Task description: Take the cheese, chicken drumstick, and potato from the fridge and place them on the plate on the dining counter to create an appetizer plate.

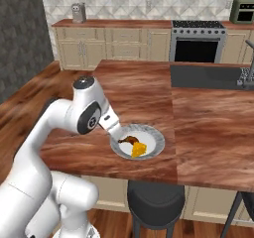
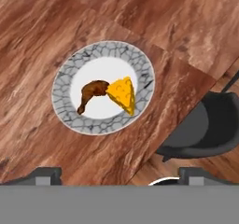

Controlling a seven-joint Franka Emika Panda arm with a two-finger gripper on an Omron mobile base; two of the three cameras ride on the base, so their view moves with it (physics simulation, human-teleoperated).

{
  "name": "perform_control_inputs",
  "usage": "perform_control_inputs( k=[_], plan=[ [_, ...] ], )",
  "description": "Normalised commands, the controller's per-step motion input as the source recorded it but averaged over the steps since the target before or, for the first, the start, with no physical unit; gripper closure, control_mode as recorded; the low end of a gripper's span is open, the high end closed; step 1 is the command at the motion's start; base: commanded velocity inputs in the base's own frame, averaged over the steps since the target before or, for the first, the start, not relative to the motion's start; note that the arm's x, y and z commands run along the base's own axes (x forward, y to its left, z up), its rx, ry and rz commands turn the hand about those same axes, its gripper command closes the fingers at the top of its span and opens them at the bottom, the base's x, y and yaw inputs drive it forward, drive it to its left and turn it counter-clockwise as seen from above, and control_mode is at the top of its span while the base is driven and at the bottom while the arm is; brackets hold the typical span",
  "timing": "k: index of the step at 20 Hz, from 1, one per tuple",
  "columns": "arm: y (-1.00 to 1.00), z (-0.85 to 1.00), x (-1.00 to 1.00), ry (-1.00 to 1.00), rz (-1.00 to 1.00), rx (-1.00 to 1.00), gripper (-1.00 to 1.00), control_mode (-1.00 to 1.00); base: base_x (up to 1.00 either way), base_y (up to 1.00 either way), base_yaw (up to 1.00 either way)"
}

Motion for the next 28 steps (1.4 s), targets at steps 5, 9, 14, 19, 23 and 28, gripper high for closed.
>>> perform_control_inputs(
  k=[5, 9, 14, 19, 23, 28],
  plan=[
    [0.0, 0.56, -1.0, 0.34, 0.09, 0.0, -1.0, -1.0, 0.0, 0.0, 0.0],
    [0.0, 0.04, -0.93, 0.34, 0.07, 0.0, -1.0, -1.0, 0.0, 0.0, 0.0],
    [0.0, 0.0, -0.34, 0.05, 0.03, 0.0, -1.0, 1.0, -0.28, 0.0, 0.0],
    [0.0, 0.0, 0.0, 0.0, 0.0, 0.0, -1.0, 1.0, -0.99, -0.2, -0.06],
    [0.0, 0.0, 0.0, 0.0, 0.0, 0.0, -1.0, 1.0, -1.0, -0.87, -0.26],
    [0.0, 0.0, 0.0, 0.0, 0.0, 0.0, -1.0, 1.0, -0.35, -1.0, -0.21]
  ],
)
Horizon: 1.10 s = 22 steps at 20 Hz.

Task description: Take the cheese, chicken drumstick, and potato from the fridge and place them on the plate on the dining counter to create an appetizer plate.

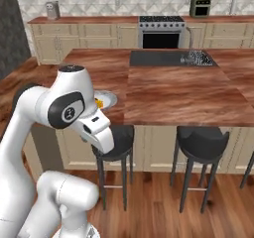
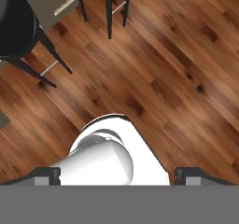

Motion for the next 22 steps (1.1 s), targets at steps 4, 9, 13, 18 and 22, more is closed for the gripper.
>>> perform_control_inputs(
  k=[4, 9, 13, 18, 22],
  plan=[
    [0.0, 0.0, 0.0, 0.0, 0.0, 0.0, -1.0, 1.0, 0.02, -1.0, -0.27],
    [0.0, 0.0, 0.0, 0.0, 0.0, 0.0, -1.0, 1.0, 0.22, -1.0, -0.43],
    [0.0, 0.0, 0.0, 0.0, 0.0, 0.0, -1.0, 1.0, 0.26, -1.0, -0.47],
    [0.0, 0.0, 0.0, 0.0, 0.0, 0.0, -1.0, 1.0, 0.52, -1.0, -0.37],
    [0.0, 0.0, 0.0, 0.0, 0.0, 0.0, -1.0, 1.0, 0.92, -1.0, -0.23]
  ],
)
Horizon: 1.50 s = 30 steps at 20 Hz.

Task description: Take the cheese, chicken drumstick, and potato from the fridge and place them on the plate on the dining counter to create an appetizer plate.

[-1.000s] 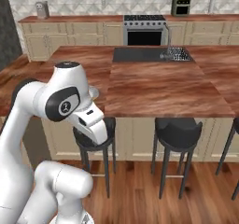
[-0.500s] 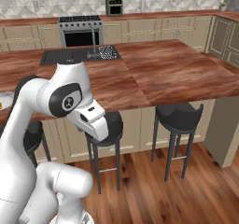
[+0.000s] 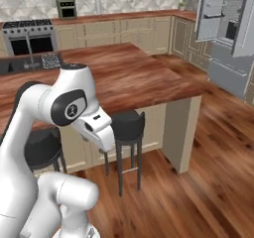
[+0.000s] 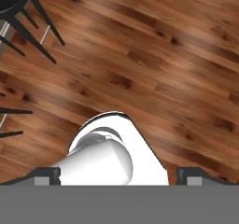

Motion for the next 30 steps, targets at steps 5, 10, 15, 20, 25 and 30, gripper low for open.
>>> perform_control_inputs(
  k=[5, 10, 15, 20, 25, 30],
  plan=[
    [0.0, 0.0, 0.0, 0.0, 0.0, 0.0, -1.0, 1.0, 1.0, -1.0, -0.02],
    [0.0, 0.0, 0.0, 0.0, 0.0, 0.0, -1.0, 1.0, 1.0, -1.0, 0.09],
    [0.0, 0.0, 0.0, 0.0, 0.0, 0.0, -1.0, 1.0, 1.0, -0.97, 0.2],
    [0.0, 0.0, 0.0, 0.0, 0.0, 0.0, -1.0, 1.0, 1.0, -0.84, 0.27],
    [0.0, 0.0, 0.0, 0.0, 0.0, 0.0, -1.0, 1.0, 1.0, -0.83, 0.27],
    [0.0, 0.0, 0.0, 0.0, 0.0, 0.0, -1.0, 1.0, 1.0, -0.83, 0.27]
  ],
)
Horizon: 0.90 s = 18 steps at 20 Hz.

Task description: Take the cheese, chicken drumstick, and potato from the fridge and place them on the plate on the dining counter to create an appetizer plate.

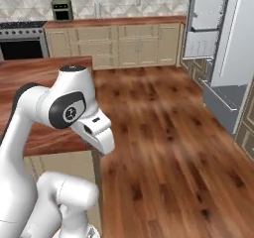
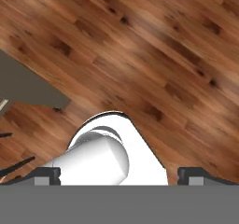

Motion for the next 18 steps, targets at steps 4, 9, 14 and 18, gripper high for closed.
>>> perform_control_inputs(
  k=[4, 9, 14, 18],
  plan=[
    [0.0, 0.0, 0.0, 0.0, 0.0, 0.0, -1.0, 1.0, 1.0, -0.82, 0.28],
    [0.0, 0.0, 0.0, 0.0, 0.0, 0.0, -1.0, 1.0, 1.0, -0.82, 0.29],
    [0.0, 0.0, 0.0, 0.0, 0.0, 0.0, -1.0, 1.0, 1.0, -0.81, 0.29],
    [0.0, 0.0, 0.0, 0.0, 0.0, 0.0, -1.0, 1.0, 1.0, -0.79, 0.28]
  ],
)
